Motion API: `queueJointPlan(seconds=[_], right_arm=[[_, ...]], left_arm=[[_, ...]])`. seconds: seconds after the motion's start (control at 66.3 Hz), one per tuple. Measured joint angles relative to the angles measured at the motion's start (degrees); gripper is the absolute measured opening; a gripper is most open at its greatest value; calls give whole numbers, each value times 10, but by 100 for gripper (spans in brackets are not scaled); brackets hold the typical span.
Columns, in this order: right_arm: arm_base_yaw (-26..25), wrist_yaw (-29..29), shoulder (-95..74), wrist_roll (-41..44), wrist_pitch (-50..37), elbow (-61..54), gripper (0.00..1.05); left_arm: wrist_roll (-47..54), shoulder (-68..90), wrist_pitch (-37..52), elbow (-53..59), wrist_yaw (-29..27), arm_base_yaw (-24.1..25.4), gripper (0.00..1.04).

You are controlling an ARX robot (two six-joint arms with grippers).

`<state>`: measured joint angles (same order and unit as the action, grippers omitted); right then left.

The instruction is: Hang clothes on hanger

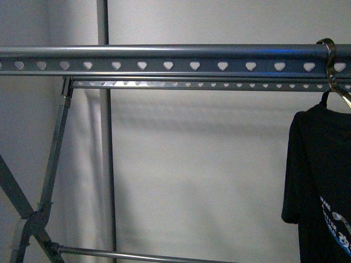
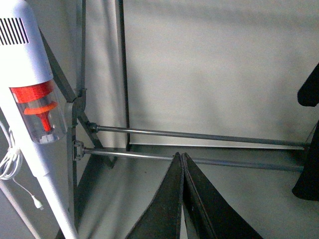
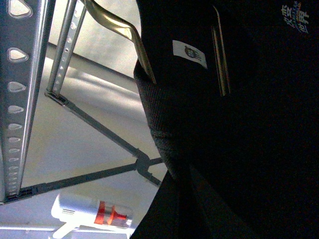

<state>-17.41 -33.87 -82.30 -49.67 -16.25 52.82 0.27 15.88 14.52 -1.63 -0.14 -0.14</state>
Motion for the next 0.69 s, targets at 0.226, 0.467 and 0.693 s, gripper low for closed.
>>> queueJointPlan(seconds=[0.226, 0.467, 0.693], right_arm=[[12, 136, 101, 125, -96, -128, 44], [80, 223, 477, 288, -35, -341, 89], [412, 576, 702, 467, -70, -504, 94]], left_arm=[[-1, -34, -17, 6, 1, 0, 4], [-1, -113, -114, 6, 2, 0, 4], [-1, -156, -144, 6, 0, 0, 4]])
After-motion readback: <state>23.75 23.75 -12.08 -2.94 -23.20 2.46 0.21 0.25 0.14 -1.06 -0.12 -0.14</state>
